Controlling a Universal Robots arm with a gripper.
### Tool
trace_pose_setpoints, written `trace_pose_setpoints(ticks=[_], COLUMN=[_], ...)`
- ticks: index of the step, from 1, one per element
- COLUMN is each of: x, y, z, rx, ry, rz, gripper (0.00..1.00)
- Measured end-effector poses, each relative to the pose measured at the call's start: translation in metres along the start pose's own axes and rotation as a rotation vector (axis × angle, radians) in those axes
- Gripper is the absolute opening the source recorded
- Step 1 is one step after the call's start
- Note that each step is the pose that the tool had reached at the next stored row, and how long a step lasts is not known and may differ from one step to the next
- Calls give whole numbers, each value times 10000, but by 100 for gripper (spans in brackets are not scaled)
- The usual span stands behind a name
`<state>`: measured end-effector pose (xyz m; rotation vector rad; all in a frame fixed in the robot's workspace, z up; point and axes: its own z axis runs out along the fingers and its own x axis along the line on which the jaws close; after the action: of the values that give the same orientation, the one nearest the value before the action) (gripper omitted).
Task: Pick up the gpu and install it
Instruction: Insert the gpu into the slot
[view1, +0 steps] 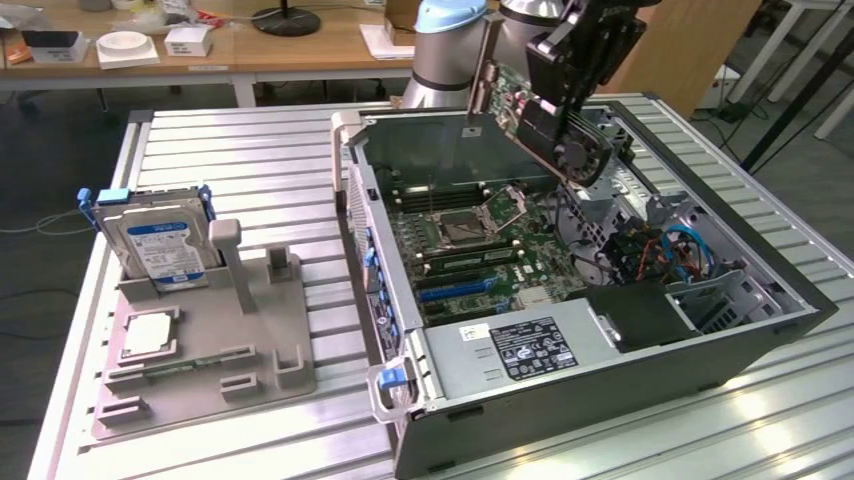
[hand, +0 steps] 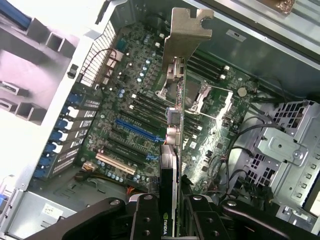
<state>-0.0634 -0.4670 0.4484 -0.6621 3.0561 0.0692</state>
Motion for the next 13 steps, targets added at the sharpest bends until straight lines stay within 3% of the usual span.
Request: trace_pose_setpoints(ticks=[13], x=[0], y=[0], z=[0], rx=[-17], ry=[29], rz=[-732], gripper=[26])
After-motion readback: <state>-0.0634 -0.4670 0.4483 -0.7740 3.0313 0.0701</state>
